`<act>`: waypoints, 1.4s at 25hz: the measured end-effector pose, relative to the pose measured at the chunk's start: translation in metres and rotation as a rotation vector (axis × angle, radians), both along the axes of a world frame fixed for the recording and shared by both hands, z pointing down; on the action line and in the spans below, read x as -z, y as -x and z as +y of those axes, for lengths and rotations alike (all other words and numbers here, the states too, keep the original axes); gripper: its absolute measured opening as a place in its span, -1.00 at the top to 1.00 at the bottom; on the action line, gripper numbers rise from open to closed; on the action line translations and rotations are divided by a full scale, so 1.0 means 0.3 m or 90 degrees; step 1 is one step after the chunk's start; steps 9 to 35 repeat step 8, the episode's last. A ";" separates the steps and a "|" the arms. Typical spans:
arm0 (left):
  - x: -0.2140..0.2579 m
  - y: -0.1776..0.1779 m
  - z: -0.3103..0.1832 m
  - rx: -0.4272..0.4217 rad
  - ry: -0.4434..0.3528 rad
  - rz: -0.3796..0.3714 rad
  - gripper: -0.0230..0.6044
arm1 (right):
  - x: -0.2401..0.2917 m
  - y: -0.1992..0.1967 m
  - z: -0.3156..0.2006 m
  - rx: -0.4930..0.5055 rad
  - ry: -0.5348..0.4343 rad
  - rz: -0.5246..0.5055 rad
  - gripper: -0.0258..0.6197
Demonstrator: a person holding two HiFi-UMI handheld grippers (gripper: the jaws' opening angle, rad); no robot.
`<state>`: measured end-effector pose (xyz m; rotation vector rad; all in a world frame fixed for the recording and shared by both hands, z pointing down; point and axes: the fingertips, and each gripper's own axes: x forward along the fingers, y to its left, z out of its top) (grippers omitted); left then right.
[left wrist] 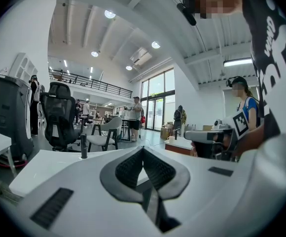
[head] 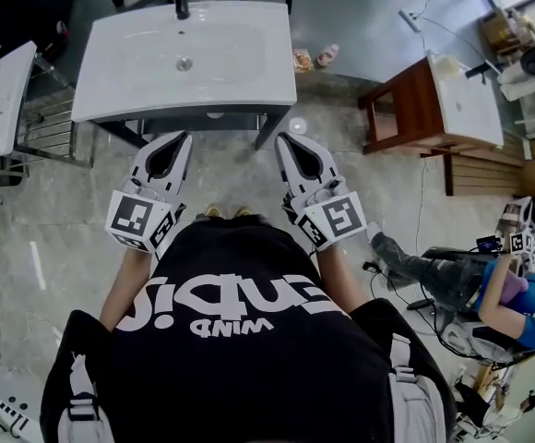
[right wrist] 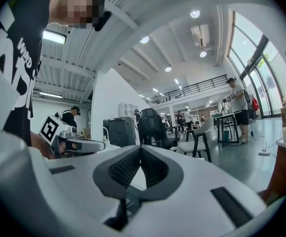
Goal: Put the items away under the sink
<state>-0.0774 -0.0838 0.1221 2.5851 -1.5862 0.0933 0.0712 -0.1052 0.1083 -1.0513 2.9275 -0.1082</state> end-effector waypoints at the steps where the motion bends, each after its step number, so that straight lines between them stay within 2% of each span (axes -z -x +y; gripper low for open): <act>1: 0.000 -0.004 -0.004 0.000 0.000 0.000 0.87 | -0.001 -0.002 -0.003 0.001 0.000 0.000 0.86; 35: 0.016 -0.017 -0.008 -0.002 -0.001 0.000 0.86 | 0.016 -0.007 -0.008 0.002 0.002 0.003 0.86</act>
